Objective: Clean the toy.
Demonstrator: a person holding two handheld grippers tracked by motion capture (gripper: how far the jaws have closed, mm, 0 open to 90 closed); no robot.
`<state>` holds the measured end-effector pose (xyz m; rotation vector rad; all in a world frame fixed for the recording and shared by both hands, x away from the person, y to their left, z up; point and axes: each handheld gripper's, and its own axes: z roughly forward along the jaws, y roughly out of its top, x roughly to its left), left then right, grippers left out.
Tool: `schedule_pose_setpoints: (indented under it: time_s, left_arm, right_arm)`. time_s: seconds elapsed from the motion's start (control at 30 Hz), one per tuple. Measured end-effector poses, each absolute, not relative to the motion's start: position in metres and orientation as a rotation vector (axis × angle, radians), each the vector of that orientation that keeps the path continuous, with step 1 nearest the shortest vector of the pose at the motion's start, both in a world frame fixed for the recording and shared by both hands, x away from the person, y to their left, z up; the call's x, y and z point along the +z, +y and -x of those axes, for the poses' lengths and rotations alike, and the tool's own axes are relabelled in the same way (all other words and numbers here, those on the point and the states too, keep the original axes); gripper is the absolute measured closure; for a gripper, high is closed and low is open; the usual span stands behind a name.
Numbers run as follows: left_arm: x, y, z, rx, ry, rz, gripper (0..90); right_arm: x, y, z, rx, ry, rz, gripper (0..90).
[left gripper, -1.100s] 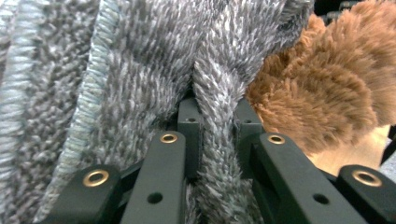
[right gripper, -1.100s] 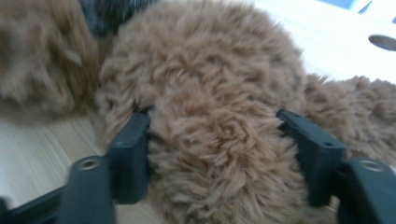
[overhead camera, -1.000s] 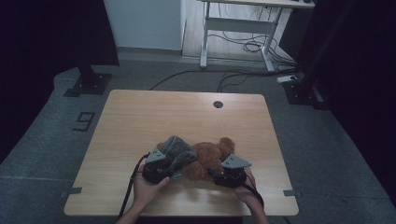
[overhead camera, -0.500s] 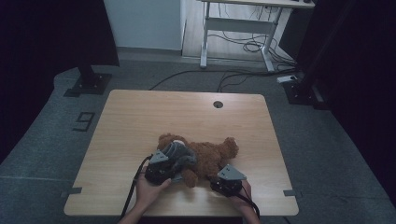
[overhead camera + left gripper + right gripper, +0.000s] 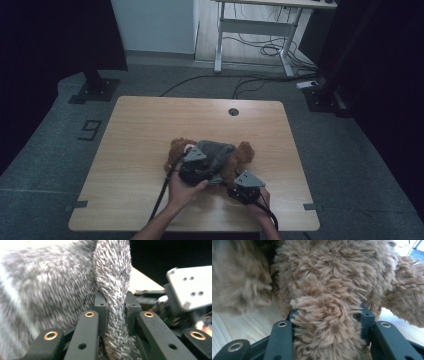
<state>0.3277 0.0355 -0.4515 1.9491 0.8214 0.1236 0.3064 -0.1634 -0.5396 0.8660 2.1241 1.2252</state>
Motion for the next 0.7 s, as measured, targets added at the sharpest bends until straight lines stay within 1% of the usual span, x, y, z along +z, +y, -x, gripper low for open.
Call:
schedule_pose_setpoints:
  time_s: [0.1,0.2,0.27,0.43,0.63,0.7]
  left_arm:
    - [-0.462,0.005,-0.329,0.141,0.801,-2.033,76.7]
    - [-0.474,0.000,-0.330,0.140,0.809,-2.038,76.9]
    - [-0.477,0.004,-0.330,0.123,0.816,-2.022,77.4]
    - [-0.478,0.022,-0.326,0.141,0.825,-2.011,77.9]
    - [-0.475,0.054,-0.327,0.194,0.883,-1.969,77.9]
    - [-0.478,0.063,-0.330,0.243,0.907,-1.980,77.9]
  right_arm:
    - [-0.540,-0.165,-0.306,1.233,2.119,-0.874,53.8]
    - [-0.540,-0.170,-0.306,1.249,2.116,-0.897,53.9]
    - [-0.541,-0.173,-0.306,1.254,2.120,-0.897,54.0]
    - [-0.541,-0.170,-0.303,1.231,2.126,-0.860,54.4]
    - [-0.542,-0.174,-0.302,1.251,2.127,-0.872,54.6]
    - [-0.542,-0.174,-0.302,1.256,2.127,-0.877,54.7]
